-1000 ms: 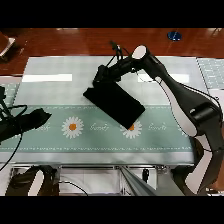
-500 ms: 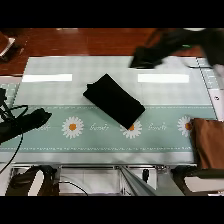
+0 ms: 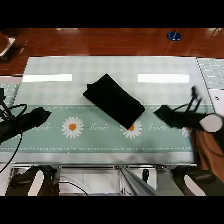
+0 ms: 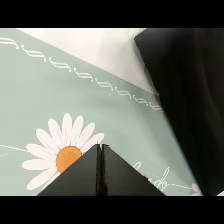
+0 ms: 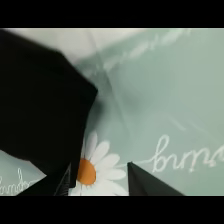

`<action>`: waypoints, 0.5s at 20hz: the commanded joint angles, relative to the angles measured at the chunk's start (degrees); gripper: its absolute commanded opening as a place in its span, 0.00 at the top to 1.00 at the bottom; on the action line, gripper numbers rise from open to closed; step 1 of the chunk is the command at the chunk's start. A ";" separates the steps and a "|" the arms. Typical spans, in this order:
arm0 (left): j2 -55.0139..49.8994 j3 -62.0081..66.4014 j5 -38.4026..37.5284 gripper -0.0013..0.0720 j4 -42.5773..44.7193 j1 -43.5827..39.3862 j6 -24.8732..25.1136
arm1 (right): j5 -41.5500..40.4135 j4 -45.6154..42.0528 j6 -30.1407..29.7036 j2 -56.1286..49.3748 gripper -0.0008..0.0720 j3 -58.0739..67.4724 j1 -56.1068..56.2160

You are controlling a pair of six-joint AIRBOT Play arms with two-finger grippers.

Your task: Fold the shirts.

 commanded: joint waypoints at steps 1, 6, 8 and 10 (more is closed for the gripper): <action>-0.20 -0.02 0.72 0.95 -1.29 0.02 -0.02 | -6.40 21.77 -13.42 -6.78 0.42 -7.50 -0.24; -0.22 -0.02 0.66 0.95 -1.31 0.02 -0.04 | -0.90 31.28 -26.49 -24.52 0.42 2.12 -0.22; -0.22 -0.02 0.68 0.95 -1.31 0.02 -0.04 | 1.33 31.30 -27.56 -29.70 0.42 6.49 1.11; -0.22 -0.02 0.70 0.95 -1.31 0.02 -0.04 | 1.64 31.28 -27.69 -34.36 0.42 10.54 4.24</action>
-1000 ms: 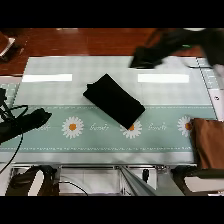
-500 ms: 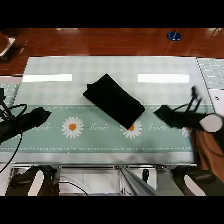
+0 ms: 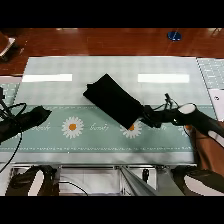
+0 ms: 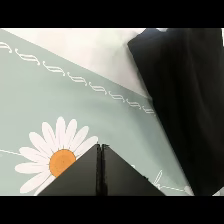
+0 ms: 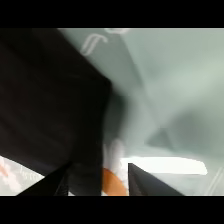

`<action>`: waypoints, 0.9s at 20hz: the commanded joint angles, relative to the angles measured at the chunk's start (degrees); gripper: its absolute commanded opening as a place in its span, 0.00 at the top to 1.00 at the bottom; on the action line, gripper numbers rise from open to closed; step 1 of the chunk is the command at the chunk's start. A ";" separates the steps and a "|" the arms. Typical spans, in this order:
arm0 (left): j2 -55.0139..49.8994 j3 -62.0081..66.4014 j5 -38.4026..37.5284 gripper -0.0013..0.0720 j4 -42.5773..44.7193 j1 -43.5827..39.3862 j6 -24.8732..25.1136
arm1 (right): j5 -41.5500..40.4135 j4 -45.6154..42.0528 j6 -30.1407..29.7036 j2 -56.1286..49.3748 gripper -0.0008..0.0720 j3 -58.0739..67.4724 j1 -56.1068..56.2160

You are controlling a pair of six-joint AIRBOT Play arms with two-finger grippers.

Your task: Fold the shirts.

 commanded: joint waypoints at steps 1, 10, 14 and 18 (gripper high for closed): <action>-0.02 -0.02 0.04 0.95 -0.07 0.02 0.00 | 2.12 2.64 -3.32 -9.11 0.42 6.93 3.78; 0.00 -0.02 -0.15 0.95 -0.87 0.02 0.02 | 13.66 -8.74 -8.48 -14.45 0.96 30.80 5.97; 0.00 -0.02 -0.15 0.95 -0.87 0.02 0.02 | 22.10 -25.66 -0.28 -10.49 0.96 46.27 5.70; 0.00 -0.02 -0.11 0.95 -0.87 0.02 0.02 | 32.15 -34.03 1.70 -6.75 0.96 59.45 4.13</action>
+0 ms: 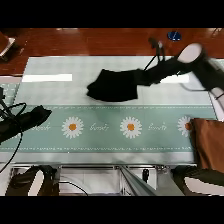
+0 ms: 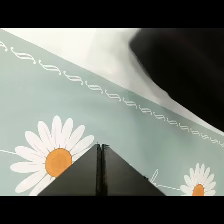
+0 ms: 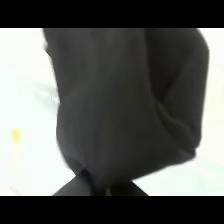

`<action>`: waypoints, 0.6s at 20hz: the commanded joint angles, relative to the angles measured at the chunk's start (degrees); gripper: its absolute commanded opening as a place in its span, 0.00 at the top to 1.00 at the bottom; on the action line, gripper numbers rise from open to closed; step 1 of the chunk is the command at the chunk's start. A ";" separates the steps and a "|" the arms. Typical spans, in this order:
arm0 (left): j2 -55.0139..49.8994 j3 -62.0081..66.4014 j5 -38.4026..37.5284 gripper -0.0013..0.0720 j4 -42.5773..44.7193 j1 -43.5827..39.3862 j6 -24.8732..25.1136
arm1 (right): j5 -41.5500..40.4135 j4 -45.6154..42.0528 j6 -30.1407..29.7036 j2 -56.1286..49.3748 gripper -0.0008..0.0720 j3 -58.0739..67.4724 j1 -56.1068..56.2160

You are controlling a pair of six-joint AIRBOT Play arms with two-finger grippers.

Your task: Fold the shirts.

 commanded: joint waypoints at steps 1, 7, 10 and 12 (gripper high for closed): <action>0.00 -0.02 0.00 0.95 0.00 0.02 0.02 | 9.03 -9.27 2.97 3.28 0.96 11.15 -2.21; 0.02 -0.02 0.22 0.95 -0.07 0.02 -0.02 | 18.47 -9.81 5.53 8.96 0.96 18.97 -17.75; 0.02 -0.02 0.24 0.95 -0.07 0.02 0.00 | 25.16 -9.79 6.60 11.19 0.96 18.99 -30.25; 0.02 -0.02 0.22 0.95 -0.07 0.02 0.00 | 31.10 -9.81 6.58 11.91 0.96 18.97 -37.75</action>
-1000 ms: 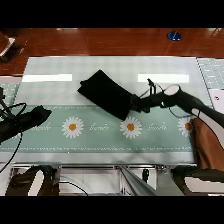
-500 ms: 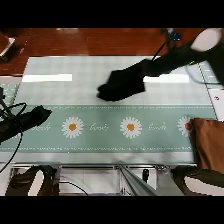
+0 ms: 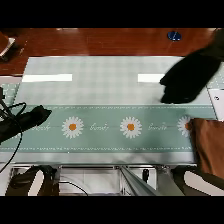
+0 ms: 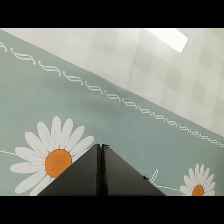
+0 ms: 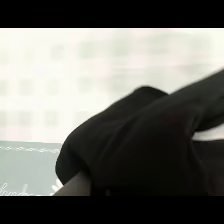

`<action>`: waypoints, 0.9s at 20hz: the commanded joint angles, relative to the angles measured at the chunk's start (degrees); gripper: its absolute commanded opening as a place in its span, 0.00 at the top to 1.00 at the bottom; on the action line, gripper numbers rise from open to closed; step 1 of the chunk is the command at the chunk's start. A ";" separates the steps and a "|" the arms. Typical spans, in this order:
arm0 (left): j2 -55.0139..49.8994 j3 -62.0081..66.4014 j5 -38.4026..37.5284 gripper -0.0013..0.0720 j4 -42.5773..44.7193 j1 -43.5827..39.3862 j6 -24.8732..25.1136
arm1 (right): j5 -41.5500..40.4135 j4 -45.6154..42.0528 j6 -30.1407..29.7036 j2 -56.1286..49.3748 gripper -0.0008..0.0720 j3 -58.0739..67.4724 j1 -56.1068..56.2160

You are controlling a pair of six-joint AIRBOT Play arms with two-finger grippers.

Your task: Fold the shirts.

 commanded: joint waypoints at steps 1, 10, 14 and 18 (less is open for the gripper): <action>0.02 -0.02 0.07 0.95 0.00 0.02 0.00 | 12.09 -0.39 0.66 1.97 0.96 0.68 -13.55; 0.02 -0.02 2.62 0.95 -3.45 0.02 0.02 | 14.60 -16.57 1.95 19.45 0.96 -20.06 -32.09; 0.02 -0.02 3.87 0.95 -3.43 0.02 0.02 | 14.56 -34.84 2.08 29.20 0.96 -31.67 -40.35; 0.00 -0.02 5.60 0.95 -3.43 0.02 0.04 | 14.40 -35.50 4.09 34.62 0.42 -44.33 -44.17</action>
